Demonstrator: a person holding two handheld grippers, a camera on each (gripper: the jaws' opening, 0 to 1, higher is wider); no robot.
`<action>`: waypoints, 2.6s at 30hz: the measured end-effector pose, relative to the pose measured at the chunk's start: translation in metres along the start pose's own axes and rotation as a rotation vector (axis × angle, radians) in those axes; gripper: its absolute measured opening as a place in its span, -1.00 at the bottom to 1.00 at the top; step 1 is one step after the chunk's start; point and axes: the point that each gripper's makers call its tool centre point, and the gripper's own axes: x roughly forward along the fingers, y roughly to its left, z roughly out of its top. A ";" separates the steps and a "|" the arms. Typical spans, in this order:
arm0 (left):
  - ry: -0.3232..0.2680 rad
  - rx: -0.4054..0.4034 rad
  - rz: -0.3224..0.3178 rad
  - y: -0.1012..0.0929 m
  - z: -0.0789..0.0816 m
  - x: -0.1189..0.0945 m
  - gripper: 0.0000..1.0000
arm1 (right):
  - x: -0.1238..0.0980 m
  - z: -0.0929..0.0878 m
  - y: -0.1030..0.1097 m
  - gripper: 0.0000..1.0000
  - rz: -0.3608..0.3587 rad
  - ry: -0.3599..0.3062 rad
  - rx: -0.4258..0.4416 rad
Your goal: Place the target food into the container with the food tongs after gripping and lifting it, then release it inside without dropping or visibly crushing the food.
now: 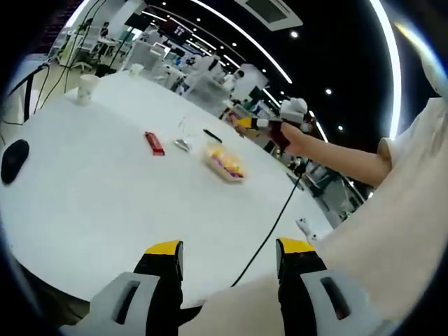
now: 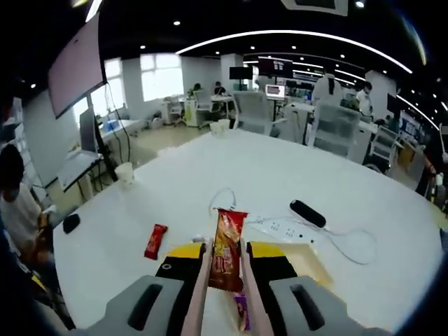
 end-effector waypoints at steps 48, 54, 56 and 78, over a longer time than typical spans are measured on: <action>0.025 -0.004 -0.009 -0.001 -0.003 0.007 0.05 | -0.023 -0.030 -0.049 -0.55 -0.083 0.015 0.078; 0.030 0.000 -0.015 -0.003 -0.003 0.009 0.05 | -0.023 -0.030 -0.049 -0.55 -0.083 0.014 0.081; 0.032 0.001 -0.017 -0.004 -0.003 0.009 0.05 | -0.023 -0.031 -0.049 -0.55 -0.084 0.014 0.083; 0.032 -0.001 -0.018 -0.002 -0.001 0.010 0.05 | -0.020 -0.030 -0.047 -0.54 -0.080 0.018 0.085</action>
